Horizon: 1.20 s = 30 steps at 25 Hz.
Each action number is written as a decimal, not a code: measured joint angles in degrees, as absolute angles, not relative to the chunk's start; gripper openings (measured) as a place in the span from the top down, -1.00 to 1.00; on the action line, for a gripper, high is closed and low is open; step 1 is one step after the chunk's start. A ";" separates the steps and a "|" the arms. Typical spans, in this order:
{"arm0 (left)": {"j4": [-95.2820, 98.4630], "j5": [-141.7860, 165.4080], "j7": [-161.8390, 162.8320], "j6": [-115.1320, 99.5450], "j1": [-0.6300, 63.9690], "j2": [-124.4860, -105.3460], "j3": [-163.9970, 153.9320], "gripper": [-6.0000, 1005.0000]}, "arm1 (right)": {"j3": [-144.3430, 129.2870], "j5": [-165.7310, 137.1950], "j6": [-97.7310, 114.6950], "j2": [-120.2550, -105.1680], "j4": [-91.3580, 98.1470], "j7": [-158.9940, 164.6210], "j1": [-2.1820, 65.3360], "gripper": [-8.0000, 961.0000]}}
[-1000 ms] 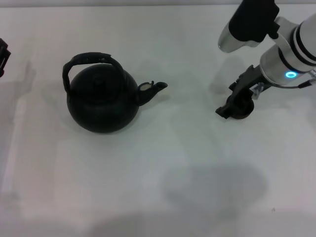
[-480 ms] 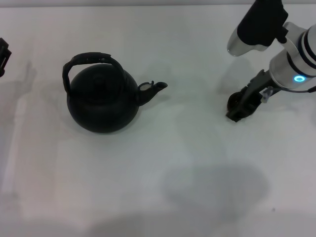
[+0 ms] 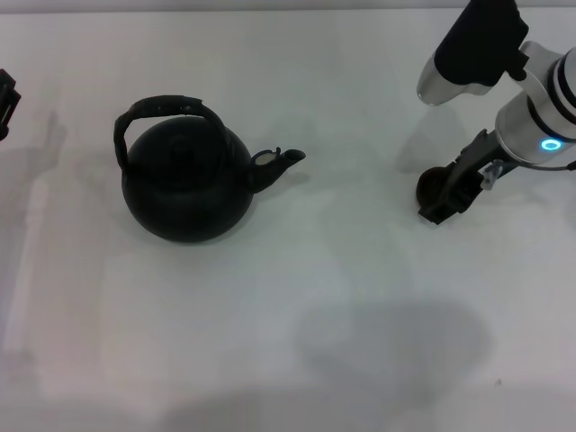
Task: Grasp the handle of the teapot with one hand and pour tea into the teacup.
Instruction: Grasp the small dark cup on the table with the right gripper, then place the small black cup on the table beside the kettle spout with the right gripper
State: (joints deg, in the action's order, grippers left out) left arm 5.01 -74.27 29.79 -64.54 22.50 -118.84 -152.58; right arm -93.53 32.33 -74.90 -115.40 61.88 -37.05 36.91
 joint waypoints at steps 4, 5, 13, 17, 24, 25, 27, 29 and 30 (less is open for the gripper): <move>5.01 -74.32 29.79 -64.81 22.41 -118.90 -152.58 -0.69 | -93.78 32.33 -75.91 -115.60 64.13 -37.14 36.97 -0.54; 5.01 -74.33 29.79 -64.85 22.37 -118.91 -152.58 -0.69 | -93.88 32.54 -76.07 -115.71 64.93 -37.16 37.04 -0.54; 5.15 -74.32 29.79 -64.95 22.40 -118.92 -152.60 -0.69 | -101.89 40.50 -74.76 -116.06 67.32 -36.81 41.12 -0.51; 5.27 -74.11 29.79 -64.96 22.50 -118.92 -152.61 -0.69 | -107.53 43.32 -71.63 -116.19 65.56 -36.27 43.74 -0.51; 5.08 -74.01 29.79 -64.93 22.45 -118.92 -152.74 -0.69 | -113.00 44.89 -68.55 -116.19 65.15 -35.63 44.78 -0.51; 5.06 -74.00 29.79 -64.87 22.43 -118.92 -152.73 -0.69 | -113.45 44.88 -68.22 -116.19 65.01 -35.39 44.78 -0.51; 5.03 -74.00 29.79 -64.69 22.41 -118.92 -152.69 -0.69 | -114.64 44.73 -67.70 -116.20 64.68 -34.52 44.81 -0.51; 5.01 -74.00 29.79 -64.63 22.41 -118.92 -152.68 -0.69 | -115.56 44.43 -67.52 -116.19 64.46 -33.85 44.86 -0.51; 5.01 -74.00 29.79 -64.60 22.41 -118.92 -152.69 -0.69 | -115.92 44.36 -67.40 -116.19 64.28 -33.69 44.94 -0.51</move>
State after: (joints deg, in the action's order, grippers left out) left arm 5.01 -74.00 29.79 -64.60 22.41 -118.92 -152.69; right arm -115.92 44.36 -67.40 -116.19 64.28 -33.69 44.94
